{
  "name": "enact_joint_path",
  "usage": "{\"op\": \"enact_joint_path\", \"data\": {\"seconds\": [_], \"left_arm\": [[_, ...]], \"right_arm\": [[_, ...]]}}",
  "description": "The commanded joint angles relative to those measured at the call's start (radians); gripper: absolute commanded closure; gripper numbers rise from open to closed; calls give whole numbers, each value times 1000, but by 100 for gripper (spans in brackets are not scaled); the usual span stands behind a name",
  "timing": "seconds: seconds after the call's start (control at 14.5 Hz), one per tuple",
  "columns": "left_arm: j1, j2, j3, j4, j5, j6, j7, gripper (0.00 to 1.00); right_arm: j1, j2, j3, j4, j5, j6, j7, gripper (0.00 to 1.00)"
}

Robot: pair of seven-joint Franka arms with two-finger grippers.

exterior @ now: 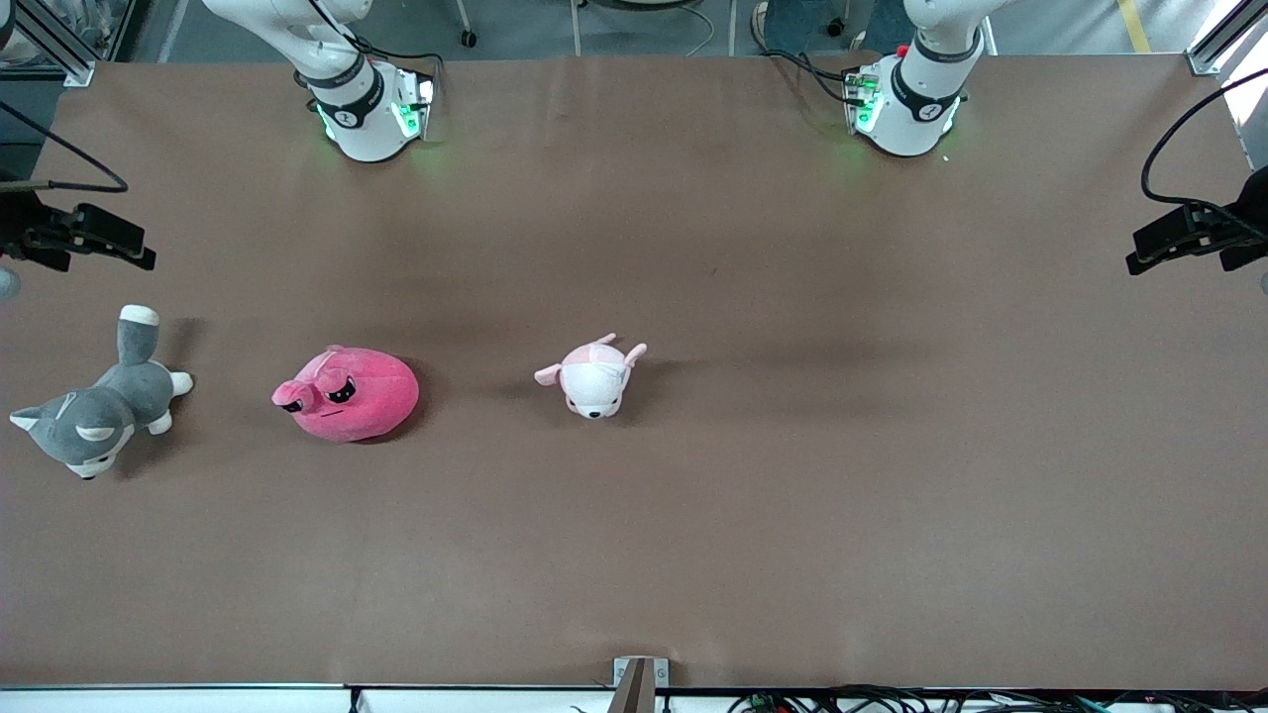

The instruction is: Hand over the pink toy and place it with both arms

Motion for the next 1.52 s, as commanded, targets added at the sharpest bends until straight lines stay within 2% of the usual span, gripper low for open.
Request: {"op": "enact_joint_path", "data": {"seconds": [0.0,0.28,0.62,0.97,1.45], "left_arm": [[-141,-1,143,12,21,1,5,0],[-279,-2,298,12,12,-3,13,0],[-343,-5,364,12,9,-3,14,0],[-339,-56,366,-38,7,14,24,0],[-336,-113,368,-52,-33,41,25,0]], "right_arm": [[-3,-46,7,-59,14,30,-11,0],[-5,-68,6,-59,14,25,-11,0],[-6,-106,6,-67,17,17,-9,0],[-6,-108,4,-70,37,27,-11,0],[-9,-108,1,-58,37,27,-70,0]]}}
